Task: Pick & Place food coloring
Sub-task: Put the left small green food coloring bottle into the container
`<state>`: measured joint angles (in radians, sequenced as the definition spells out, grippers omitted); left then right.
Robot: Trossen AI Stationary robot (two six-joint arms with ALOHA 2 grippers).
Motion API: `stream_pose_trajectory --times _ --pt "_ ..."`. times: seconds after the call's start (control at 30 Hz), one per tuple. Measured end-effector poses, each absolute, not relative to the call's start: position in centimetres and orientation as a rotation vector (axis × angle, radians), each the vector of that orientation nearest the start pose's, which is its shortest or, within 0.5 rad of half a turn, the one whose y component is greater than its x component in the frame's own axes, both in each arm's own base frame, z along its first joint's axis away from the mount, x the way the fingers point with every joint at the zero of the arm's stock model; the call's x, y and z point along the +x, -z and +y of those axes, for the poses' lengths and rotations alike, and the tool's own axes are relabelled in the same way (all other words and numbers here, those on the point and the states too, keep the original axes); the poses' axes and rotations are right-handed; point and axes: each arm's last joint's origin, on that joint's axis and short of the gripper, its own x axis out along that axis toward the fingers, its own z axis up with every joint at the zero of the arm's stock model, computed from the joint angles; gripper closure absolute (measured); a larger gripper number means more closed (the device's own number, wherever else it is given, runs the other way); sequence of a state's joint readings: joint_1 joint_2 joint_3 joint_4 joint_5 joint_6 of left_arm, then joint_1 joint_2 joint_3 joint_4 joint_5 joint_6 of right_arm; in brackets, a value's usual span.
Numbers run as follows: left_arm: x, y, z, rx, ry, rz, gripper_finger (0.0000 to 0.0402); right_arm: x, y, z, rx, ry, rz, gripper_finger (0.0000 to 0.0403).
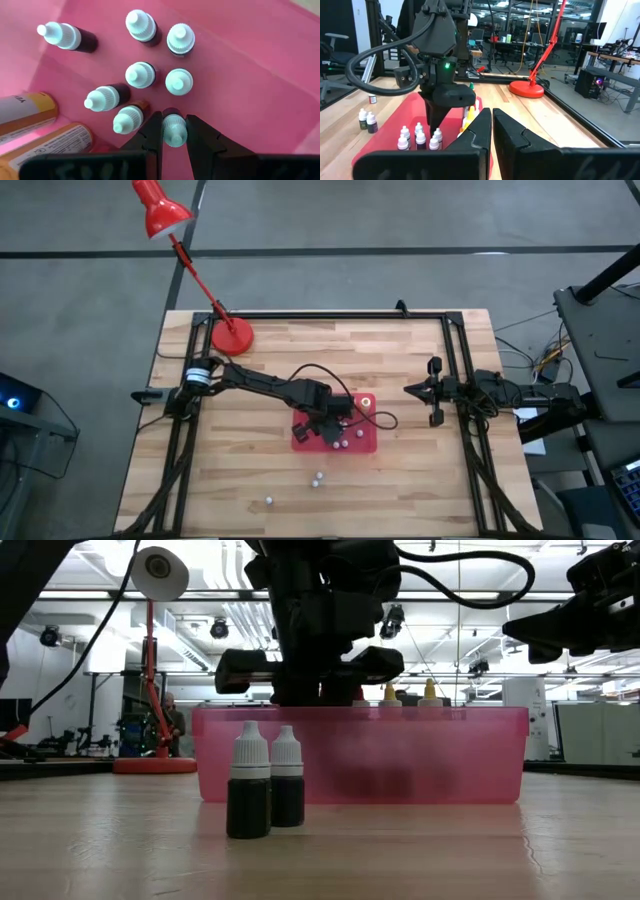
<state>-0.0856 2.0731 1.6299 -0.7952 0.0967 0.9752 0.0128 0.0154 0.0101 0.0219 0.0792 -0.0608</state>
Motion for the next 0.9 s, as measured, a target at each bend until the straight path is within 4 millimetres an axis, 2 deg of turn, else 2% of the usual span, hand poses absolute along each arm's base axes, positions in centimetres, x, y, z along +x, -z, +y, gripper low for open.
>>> stream_pose_trajectory --times 0.23,0.53,0.9 --pt "42.44 -19.28 -3.85 0.82 0.719 1.067 0.0359 9.8 -16.77 -0.1 -0.06 0.066 -0.014 0.0394" --pt "42.57 -19.33 -3.85 0.805 0.695 1.062 0.0323 9.8 -16.78 -0.1 -0.06 0.067 -0.014 0.0394" --pt "42.59 -19.33 -3.77 0.8 0.655 1.08 0.0319 9.8 -16.79 -0.1 -0.06 0.067 -0.015 0.0394"
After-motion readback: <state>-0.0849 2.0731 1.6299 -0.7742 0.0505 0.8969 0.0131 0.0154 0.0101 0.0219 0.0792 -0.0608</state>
